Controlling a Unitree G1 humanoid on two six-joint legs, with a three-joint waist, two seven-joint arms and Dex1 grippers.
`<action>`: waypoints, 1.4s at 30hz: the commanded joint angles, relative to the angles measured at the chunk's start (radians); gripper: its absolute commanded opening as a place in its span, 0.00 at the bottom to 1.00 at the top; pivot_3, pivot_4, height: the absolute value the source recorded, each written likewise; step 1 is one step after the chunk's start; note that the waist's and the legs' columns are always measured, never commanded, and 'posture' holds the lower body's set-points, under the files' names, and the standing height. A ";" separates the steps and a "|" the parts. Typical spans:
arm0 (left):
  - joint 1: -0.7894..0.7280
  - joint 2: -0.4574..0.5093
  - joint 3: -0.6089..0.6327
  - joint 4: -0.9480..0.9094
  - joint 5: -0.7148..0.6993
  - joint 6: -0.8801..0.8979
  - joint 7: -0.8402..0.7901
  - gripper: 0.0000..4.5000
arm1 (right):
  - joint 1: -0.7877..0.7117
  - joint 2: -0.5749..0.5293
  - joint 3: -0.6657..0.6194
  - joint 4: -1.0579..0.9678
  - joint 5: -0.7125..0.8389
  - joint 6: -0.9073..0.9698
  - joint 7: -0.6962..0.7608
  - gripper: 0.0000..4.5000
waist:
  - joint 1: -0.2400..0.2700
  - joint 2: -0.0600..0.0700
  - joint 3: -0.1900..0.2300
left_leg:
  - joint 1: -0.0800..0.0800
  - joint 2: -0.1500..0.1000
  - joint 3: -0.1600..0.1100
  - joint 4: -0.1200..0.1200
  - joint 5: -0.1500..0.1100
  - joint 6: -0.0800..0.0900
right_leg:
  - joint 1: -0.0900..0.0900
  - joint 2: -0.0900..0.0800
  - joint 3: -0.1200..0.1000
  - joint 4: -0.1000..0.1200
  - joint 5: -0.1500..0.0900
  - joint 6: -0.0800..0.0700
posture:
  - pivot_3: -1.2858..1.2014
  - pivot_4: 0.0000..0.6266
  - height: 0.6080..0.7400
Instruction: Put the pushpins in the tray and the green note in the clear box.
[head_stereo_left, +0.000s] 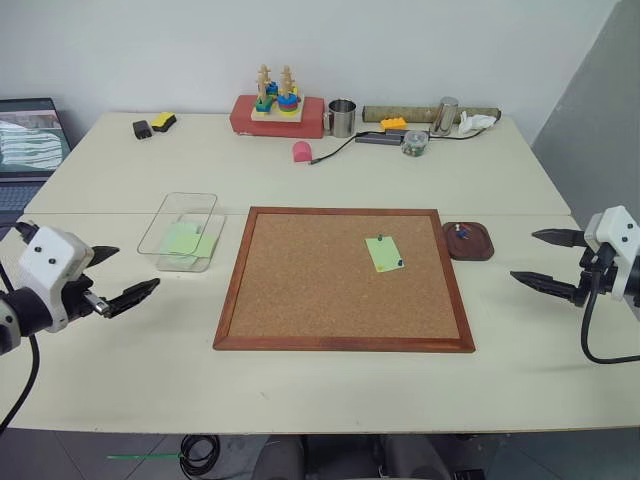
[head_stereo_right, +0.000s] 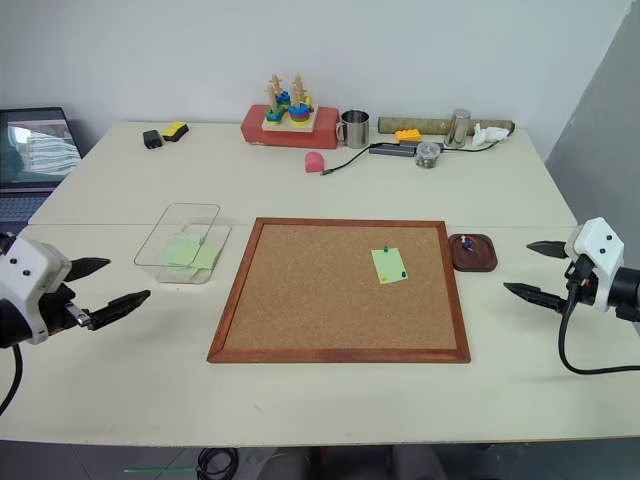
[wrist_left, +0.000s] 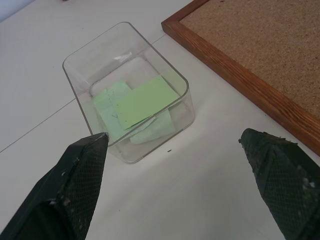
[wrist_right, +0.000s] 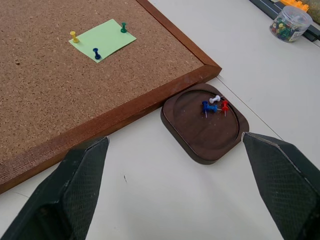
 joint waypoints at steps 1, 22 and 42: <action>-0.017 0.008 0.012 -0.004 -0.022 0.011 -0.010 1.00 | 0.001 -0.012 -0.038 -0.028 0.013 0.003 -0.003 0.99 | 0.000 0.000 0.000 | 0.000 0.000 0.000 0.000 0.000 0.000 | 0.000 0.000 0.000 0.000 0.000 0.000 | 0.52 0.24 1.00; -0.134 -0.017 -0.020 -0.078 -0.138 0.131 -0.007 1.00 | 0.014 0.000 -0.055 -0.068 0.038 0.052 -0.019 0.99 | 0.000 0.000 0.000 | 0.000 0.000 0.000 0.000 0.000 0.000 | 0.000 0.000 0.000 0.000 0.000 0.000 | 0.52 0.24 1.00; -0.299 -0.134 -0.320 -0.230 -0.194 0.197 -0.019 0.75 | 0.090 0.016 -0.066 -0.340 0.144 0.205 -0.022 1.00 | 0.007 0.000 0.000 | 0.000 0.001 0.000 0.000 0.000 0.000 | 0.000 0.002 0.001 0.000 0.000 0.000 | 0.52 0.24 1.00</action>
